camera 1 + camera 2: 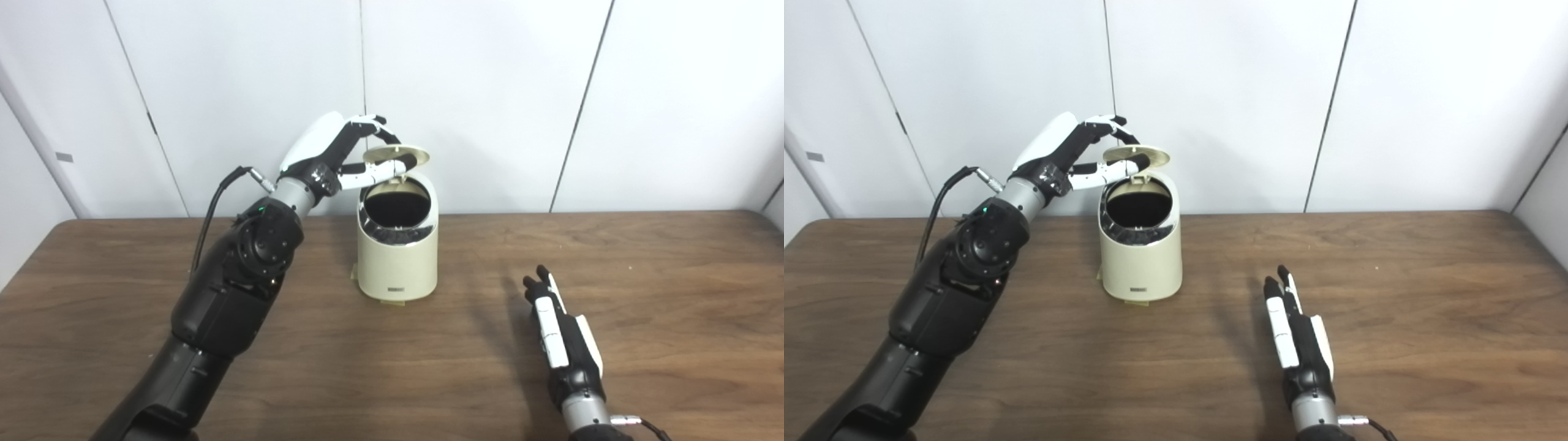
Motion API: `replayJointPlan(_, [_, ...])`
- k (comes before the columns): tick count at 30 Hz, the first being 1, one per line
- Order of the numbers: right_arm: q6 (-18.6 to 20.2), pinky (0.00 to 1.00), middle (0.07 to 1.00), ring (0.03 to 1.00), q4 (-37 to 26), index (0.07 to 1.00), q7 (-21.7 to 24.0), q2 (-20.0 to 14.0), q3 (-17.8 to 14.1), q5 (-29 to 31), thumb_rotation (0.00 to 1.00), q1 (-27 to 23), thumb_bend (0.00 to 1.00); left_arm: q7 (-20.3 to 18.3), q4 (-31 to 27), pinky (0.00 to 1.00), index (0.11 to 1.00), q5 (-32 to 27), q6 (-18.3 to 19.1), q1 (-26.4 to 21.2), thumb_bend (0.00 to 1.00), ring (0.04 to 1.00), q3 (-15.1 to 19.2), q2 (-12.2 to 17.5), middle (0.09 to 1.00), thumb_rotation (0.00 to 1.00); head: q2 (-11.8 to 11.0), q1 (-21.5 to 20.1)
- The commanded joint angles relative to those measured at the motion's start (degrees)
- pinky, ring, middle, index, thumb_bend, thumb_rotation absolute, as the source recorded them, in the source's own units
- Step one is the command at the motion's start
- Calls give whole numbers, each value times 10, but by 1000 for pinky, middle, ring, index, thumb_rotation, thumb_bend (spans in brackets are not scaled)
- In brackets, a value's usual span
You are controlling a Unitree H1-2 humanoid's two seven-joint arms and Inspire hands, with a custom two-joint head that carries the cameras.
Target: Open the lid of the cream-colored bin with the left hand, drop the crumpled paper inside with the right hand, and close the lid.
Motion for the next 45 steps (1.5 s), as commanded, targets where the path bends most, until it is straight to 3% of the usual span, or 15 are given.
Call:
replayJointPlan(1, [6,958,935,964,-8,1000,8,-2,11,-5,1000,-9,626,-4,-10,905,710,17,-14,-31,675,996,-3,12,940,694,1,-1])
replayJointPlan(6, [11,958,928,967,-12,1000,7,-5,15,-9,1000,-11,642,-18,-16,908,706,66,-25,-36,684,997,-31,32,941,767,3,-1])
replayJointPlan(10, [11,944,918,961,-10,1000,6,-6,17,-14,1000,-14,630,-27,-27,894,694,86,-26,-34,683,991,-36,37,938,742,5,-3])
replayJointPlan(31, [31,1000,931,977,-29,1000,7,0,16,3,1000,-15,611,-65,-50,853,651,106,-47,6,696,958,-38,42,904,719,22,-15])
replayJointPlan(45, [47,911,910,938,-41,1000,6,-17,32,-43,1000,-18,581,-102,-61,851,678,122,-62,37,707,956,-48,50,908,834,34,-23])
